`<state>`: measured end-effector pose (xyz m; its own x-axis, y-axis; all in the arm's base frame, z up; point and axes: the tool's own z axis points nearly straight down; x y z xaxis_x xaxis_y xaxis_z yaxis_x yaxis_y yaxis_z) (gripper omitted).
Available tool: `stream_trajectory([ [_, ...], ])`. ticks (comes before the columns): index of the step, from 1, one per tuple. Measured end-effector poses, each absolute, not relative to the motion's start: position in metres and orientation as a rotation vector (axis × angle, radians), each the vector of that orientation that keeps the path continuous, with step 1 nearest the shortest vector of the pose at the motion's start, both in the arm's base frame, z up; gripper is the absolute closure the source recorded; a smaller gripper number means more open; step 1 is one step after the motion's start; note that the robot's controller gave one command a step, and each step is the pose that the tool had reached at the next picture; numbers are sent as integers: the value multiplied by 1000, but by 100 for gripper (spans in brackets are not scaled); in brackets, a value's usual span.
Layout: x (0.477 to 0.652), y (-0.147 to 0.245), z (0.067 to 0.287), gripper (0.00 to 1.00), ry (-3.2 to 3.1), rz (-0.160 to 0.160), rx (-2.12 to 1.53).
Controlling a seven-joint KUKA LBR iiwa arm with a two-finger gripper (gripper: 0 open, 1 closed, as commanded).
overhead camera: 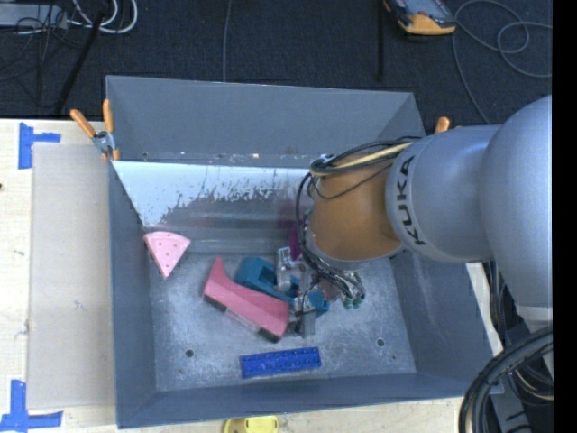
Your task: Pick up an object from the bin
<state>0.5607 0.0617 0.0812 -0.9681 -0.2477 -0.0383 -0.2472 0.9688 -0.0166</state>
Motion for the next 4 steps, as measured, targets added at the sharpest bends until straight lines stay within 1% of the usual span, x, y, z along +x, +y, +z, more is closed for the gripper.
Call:
stream_trajectory([
  [1, 533, 79, 85, 100, 3092, -14, -93],
  [3, 534, 79, 85, 100, 3092, -14, -95],
  [4, 529, 85, 93, 100, 3124, -5, -155],
])
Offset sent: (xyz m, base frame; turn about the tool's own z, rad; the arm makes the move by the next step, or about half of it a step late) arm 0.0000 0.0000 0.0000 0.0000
